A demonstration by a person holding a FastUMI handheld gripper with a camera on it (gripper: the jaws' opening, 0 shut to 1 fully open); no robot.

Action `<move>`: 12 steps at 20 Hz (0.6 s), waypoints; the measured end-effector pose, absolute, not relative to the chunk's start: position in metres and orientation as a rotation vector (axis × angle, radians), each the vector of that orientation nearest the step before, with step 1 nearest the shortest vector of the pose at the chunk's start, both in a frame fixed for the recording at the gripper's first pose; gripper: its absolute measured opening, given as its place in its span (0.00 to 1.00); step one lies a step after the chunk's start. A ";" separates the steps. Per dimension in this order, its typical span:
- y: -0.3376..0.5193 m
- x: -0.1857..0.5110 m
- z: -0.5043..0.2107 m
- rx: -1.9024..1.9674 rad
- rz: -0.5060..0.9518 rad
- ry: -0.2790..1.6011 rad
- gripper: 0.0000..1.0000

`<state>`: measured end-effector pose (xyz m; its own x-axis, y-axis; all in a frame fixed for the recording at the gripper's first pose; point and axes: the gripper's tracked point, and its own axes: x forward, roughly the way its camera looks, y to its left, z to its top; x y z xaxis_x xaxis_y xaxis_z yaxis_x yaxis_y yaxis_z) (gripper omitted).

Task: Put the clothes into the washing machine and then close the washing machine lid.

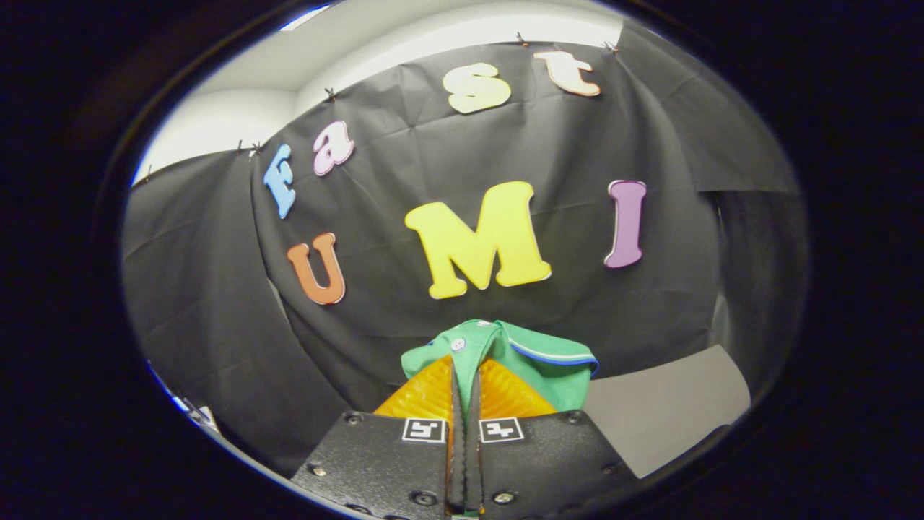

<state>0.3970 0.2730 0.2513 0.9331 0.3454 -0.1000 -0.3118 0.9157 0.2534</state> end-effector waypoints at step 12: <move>0.376 0.442 0.111 0.266 0.389 0.405 0.04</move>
<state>0.4416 0.3761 0.1112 0.8474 0.4165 -0.3293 -0.3121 0.8925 0.3257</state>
